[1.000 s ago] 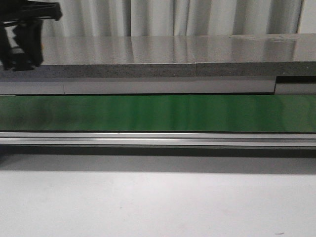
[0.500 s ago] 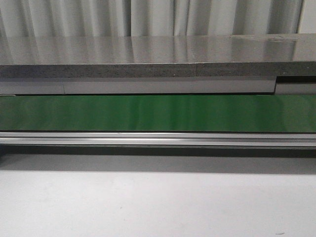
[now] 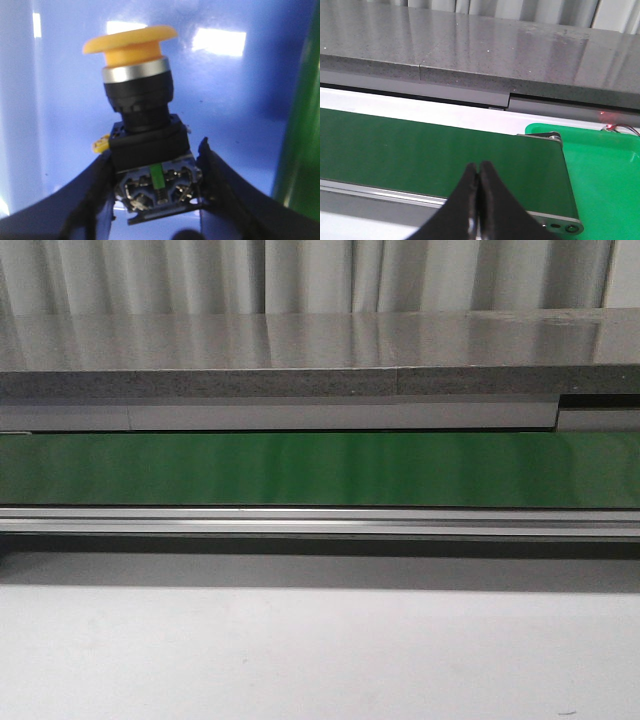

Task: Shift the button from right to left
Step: 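Lower the held button into the blue tray and open the left gripper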

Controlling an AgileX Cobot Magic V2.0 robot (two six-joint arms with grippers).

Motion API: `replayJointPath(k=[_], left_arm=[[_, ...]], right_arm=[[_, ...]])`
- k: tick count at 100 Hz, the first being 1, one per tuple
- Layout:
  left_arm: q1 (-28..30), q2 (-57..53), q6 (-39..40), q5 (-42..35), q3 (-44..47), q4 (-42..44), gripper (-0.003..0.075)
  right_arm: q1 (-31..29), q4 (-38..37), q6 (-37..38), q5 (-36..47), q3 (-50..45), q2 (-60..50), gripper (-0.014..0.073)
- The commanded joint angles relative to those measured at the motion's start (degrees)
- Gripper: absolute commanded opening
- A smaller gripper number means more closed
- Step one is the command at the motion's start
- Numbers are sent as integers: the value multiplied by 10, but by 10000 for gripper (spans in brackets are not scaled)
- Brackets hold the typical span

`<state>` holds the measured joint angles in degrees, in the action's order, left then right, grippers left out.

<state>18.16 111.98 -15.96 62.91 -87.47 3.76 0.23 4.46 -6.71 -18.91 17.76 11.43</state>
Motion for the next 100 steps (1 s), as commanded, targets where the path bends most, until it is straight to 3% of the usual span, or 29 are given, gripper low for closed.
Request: replayJointPath(k=[1, 48, 58, 71, 100], left_arm=[[1, -21, -4, -22, -16, 13, 187], [1, 12, -4, -34, -16, 13, 196], [1, 12, -4, -38, -16, 13, 269], [1, 12, -4, -41, -16, 16, 421], [1, 8, -3, -49, -16, 18, 430]], right_arm=[[-1, 3, -1, 50, 15, 5, -68], [-1, 3, -1, 50, 15, 5, -68], [-1, 3, -1, 50, 15, 5, -68], [-1, 3, -1, 50, 15, 5, -68], [-1, 3, -1, 50, 15, 5, -68]])
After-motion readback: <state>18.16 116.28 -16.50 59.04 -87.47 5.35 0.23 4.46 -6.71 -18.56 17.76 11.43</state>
